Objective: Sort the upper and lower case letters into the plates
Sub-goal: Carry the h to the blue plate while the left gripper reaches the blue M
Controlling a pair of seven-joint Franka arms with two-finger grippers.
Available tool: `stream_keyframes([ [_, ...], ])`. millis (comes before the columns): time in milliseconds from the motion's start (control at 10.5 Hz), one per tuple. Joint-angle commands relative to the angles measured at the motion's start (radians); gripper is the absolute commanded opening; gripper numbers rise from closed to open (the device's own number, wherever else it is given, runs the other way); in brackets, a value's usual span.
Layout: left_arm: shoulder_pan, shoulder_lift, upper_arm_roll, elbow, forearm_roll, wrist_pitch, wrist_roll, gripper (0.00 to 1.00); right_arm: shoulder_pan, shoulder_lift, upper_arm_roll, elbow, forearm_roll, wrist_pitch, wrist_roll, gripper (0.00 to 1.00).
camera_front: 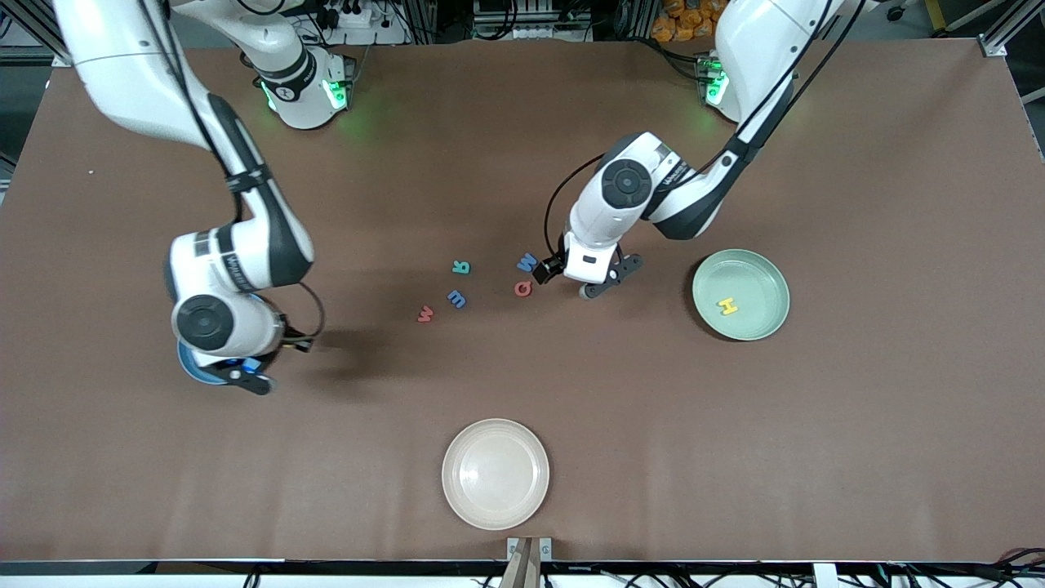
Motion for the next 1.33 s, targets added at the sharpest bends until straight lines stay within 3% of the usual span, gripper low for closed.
stream_keyframes([
  [0,-0.043,0.050,0.009,0.013,0.113,0.037,-0.200,1.00,-0.052,-0.012,0.003,-0.031,-0.055,-0.019,-0.015,0.00],
  [95,-0.063,0.072,0.009,0.014,0.152,0.052,-0.251,1.00,-0.071,-0.013,0.001,-0.031,-0.070,-0.022,-0.015,0.00],
  [190,-0.067,0.083,0.009,0.014,0.190,0.052,-0.256,1.00,-0.083,-0.013,-0.002,-0.031,-0.072,-0.024,-0.015,0.15],
  [285,-0.069,0.086,0.009,0.014,0.216,0.052,-0.254,1.00,-0.091,-0.013,-0.005,-0.031,-0.072,-0.028,-0.015,0.89],
  [380,-0.069,0.098,0.009,0.022,0.223,0.051,-0.242,1.00,-0.089,-0.015,-0.005,-0.029,-0.072,-0.033,-0.015,1.00],
  [570,-0.071,0.106,0.009,0.066,0.233,-0.030,-0.173,1.00,-0.086,-0.013,-0.003,-0.026,-0.071,-0.044,-0.003,1.00],
  [760,-0.093,0.144,0.009,0.173,0.218,-0.148,-0.154,1.00,-0.075,-0.012,-0.002,-0.021,-0.058,-0.044,0.011,1.00],
  [949,-0.112,0.156,0.007,0.183,0.217,-0.149,-0.156,1.00,-0.039,-0.007,0.001,-0.021,-0.055,-0.041,0.057,1.00],
  [1234,-0.158,0.199,0.007,0.221,0.217,-0.149,-0.182,1.00,0.001,-0.004,0.004,-0.020,0.020,-0.013,0.068,1.00],
])
